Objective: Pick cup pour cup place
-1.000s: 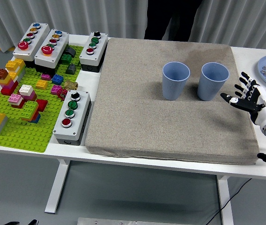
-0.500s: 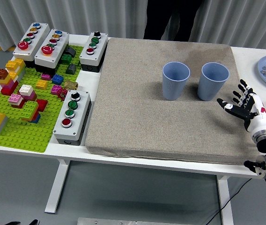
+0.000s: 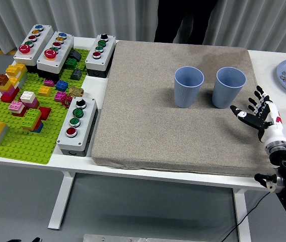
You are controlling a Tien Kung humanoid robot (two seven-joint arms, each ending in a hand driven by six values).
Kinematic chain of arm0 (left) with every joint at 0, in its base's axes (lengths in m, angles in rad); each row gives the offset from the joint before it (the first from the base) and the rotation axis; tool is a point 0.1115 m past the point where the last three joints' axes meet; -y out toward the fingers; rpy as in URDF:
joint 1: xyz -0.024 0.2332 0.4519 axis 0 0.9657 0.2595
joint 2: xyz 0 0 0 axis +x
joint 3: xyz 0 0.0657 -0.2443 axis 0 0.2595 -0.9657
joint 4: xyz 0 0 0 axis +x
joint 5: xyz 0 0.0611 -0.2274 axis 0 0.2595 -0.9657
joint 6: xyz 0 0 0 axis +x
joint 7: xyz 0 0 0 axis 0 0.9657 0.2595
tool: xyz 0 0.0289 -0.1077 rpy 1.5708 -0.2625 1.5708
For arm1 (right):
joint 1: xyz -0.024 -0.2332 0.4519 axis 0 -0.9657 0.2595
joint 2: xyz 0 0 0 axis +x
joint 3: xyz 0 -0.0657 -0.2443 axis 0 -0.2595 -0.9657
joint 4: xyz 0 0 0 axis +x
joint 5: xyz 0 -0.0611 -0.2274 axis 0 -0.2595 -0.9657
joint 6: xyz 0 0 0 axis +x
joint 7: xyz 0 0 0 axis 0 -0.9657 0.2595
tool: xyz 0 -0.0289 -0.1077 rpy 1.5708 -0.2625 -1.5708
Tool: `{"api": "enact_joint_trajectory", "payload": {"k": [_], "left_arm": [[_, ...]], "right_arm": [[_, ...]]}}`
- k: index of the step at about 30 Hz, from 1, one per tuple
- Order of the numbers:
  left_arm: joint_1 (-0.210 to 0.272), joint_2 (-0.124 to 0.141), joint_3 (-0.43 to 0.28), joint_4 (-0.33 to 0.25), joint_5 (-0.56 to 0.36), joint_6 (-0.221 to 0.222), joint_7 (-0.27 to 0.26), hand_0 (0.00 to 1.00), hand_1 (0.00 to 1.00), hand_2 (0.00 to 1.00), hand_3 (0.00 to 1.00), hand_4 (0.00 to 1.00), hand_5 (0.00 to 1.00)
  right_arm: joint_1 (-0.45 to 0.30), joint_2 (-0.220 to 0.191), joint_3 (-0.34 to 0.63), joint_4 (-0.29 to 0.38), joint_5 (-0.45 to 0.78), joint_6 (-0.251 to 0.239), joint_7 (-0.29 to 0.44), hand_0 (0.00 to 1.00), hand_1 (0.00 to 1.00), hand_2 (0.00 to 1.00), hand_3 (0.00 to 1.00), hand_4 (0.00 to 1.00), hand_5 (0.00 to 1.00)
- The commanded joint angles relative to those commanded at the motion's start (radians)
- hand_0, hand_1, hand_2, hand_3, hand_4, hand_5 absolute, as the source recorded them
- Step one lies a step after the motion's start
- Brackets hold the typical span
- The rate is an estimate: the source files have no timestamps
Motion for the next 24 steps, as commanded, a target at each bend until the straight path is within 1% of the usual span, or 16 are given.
{"api": "enact_joint_trajectory", "payload": {"k": [10,24], "left_arm": [[-0.002,0.002,0.005,0.0,-0.004,-0.001,-0.001,0.763,0.782,0.826,0.715,0.506,0.989],[-0.006,0.002,0.011,0.0,-0.011,-0.001,-0.003,0.763,0.783,0.827,0.715,0.506,0.987]], "right_arm": [[0.023,0.008,-0.007,-0.023,0.006,0.008,-0.003,0.926,0.898,0.998,0.977,0.879,0.191],[0.045,0.01,-0.006,-0.032,0.001,0.015,-0.01,0.923,0.895,0.998,0.972,0.868,0.193]]}}
